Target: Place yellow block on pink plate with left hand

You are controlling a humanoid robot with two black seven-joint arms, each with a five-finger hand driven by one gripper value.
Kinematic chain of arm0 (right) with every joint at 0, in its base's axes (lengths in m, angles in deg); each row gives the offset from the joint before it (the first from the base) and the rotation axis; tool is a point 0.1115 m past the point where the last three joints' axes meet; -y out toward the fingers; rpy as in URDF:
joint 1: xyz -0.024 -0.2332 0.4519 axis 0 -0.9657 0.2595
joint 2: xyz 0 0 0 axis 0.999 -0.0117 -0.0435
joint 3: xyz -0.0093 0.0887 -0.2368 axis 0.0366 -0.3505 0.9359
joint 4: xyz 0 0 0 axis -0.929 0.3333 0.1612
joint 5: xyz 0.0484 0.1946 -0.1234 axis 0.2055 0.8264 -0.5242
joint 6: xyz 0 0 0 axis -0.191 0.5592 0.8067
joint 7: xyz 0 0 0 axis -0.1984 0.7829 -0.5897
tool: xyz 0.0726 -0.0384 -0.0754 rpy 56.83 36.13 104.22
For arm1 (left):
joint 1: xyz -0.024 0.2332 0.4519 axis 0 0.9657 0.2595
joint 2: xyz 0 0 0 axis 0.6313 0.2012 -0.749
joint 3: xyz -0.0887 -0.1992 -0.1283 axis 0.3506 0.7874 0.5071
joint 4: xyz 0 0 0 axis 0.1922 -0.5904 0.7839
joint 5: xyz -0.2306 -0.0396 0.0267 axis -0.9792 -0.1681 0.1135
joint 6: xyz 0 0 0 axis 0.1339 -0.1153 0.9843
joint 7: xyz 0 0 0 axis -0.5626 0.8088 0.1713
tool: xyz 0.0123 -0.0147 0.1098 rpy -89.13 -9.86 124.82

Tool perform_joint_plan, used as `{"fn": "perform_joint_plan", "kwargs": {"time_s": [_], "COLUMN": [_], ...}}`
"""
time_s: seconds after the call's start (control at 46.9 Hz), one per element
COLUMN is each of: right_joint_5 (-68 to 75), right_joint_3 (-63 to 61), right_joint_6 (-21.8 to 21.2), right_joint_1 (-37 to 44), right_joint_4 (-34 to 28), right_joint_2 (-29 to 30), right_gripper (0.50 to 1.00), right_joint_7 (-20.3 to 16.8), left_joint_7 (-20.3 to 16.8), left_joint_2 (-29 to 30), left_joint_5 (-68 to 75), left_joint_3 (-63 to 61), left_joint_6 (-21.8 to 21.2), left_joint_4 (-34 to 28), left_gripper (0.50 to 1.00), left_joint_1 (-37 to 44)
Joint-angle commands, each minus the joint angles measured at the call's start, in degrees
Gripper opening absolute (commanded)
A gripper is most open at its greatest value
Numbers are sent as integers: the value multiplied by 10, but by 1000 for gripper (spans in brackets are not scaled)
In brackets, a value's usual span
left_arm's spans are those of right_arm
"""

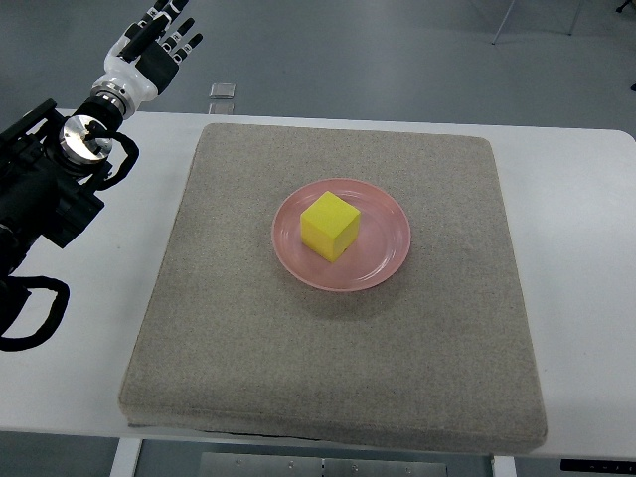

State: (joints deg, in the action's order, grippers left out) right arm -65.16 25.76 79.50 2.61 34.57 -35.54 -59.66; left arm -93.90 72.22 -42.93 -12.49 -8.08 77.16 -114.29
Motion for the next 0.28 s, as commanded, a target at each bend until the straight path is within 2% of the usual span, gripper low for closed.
{"fn": "perform_joint_plan", "kwargs": {"time_s": [0.0,0.256], "right_joint_5": [0,0], "right_joint_3": [0,-2], "right_joint_6": [0,-1], "right_joint_1": [1,1], "right_joint_4": [0,0], "right_joint_2": [0,0], "right_gripper": [924,924], "right_joint_7": [0,0], "left_joint_7": [-1,-1], "left_joint_2": [0,-3], "left_joint_5": [-2,-2], "left_joint_3": [3,16], "left_joint_6": [-16,-23], "left_joint_4": [0,-1], "left_gripper": [992,992], "left_joint_1": [0,1]}}
